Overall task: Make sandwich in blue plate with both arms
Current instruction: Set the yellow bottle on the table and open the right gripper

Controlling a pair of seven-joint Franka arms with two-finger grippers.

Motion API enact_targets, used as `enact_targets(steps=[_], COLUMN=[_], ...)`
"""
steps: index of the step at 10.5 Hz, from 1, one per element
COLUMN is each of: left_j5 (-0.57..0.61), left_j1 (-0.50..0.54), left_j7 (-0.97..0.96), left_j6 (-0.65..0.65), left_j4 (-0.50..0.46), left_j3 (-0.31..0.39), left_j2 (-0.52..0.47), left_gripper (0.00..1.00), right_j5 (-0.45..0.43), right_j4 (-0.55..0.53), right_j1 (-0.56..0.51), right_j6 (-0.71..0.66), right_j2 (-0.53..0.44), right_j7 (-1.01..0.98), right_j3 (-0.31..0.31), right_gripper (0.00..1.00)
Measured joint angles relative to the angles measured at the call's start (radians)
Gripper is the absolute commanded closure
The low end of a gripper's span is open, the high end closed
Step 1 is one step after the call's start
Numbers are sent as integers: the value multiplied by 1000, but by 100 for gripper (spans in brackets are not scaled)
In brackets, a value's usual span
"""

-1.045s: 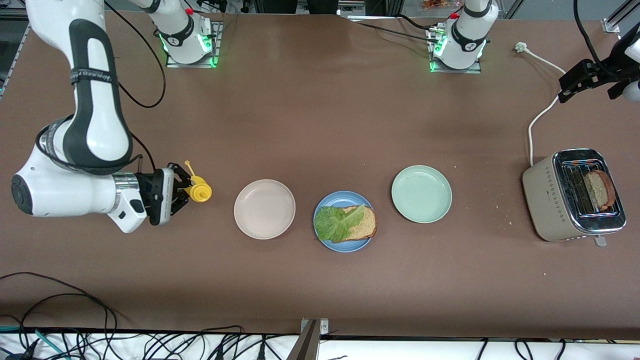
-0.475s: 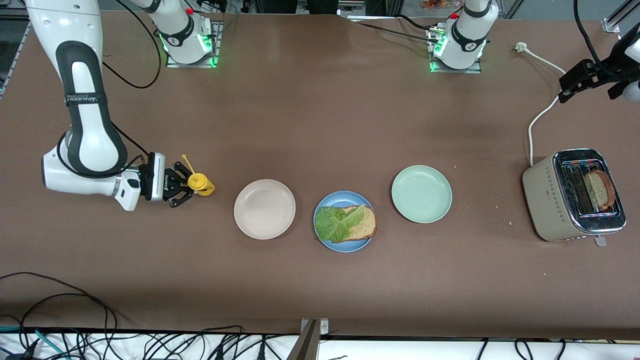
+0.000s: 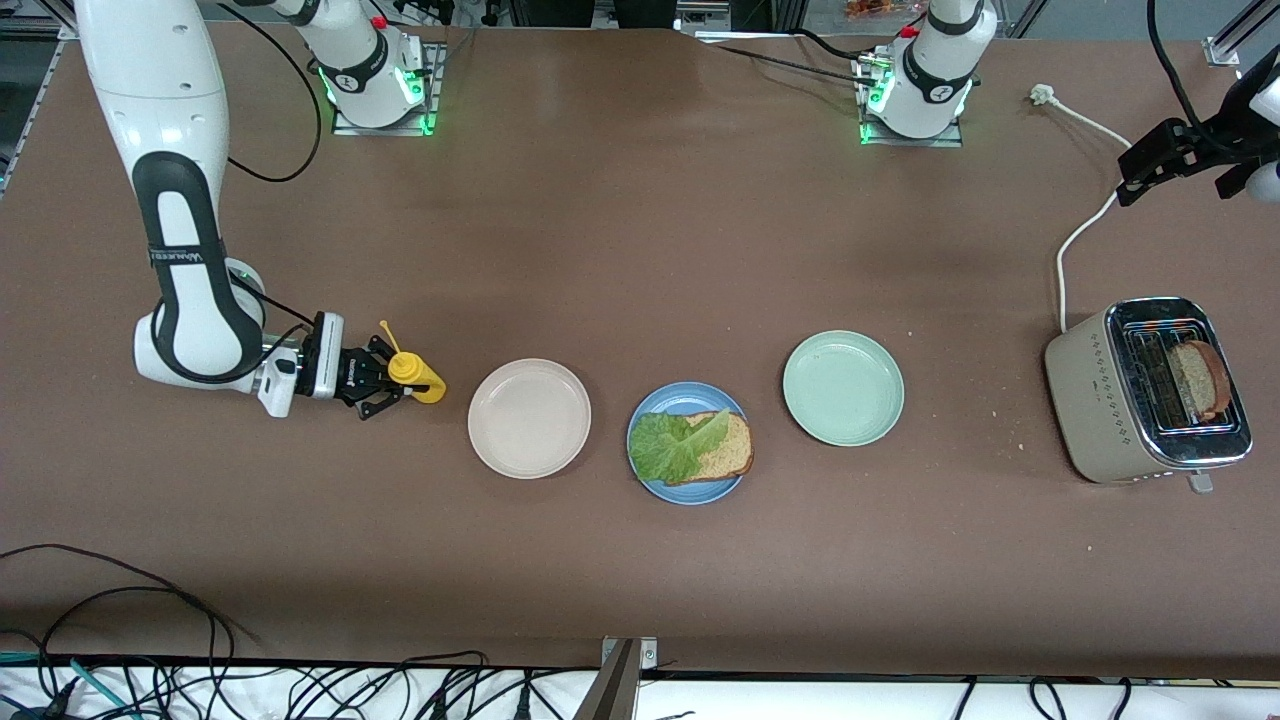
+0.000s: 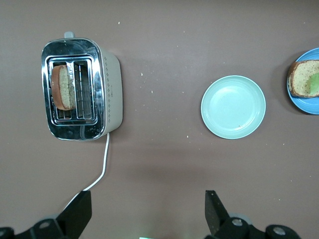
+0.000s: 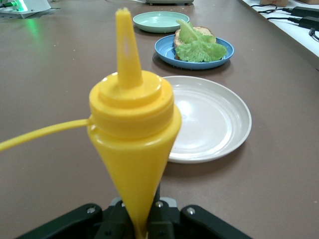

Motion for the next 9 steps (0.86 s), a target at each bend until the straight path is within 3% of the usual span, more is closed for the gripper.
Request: enact_targets(steps=[1, 2, 6, 9], left_j5=[0, 0, 0, 0], left_j1=[0, -1, 3, 107], left_j7=[0, 0, 0, 44], left_j6=[0, 1, 40, 41], left_j4=[0, 0, -2, -5], left_j3=[-1, -3, 0, 10], left_j2=[0, 0, 49, 141], left_gripper=[0, 0, 0, 0], right_j5=[25, 35, 45, 45], right_j4=[1, 3, 23, 36], right_j1=[-1, -3, -11, -30], right_j6=[-1, -1, -6, -41], right_j2=[20, 30, 31, 23], right_j7=[-22, -31, -33, -11], right_j3=[0, 1, 11, 9], right_gripper=[57, 1, 0, 0])
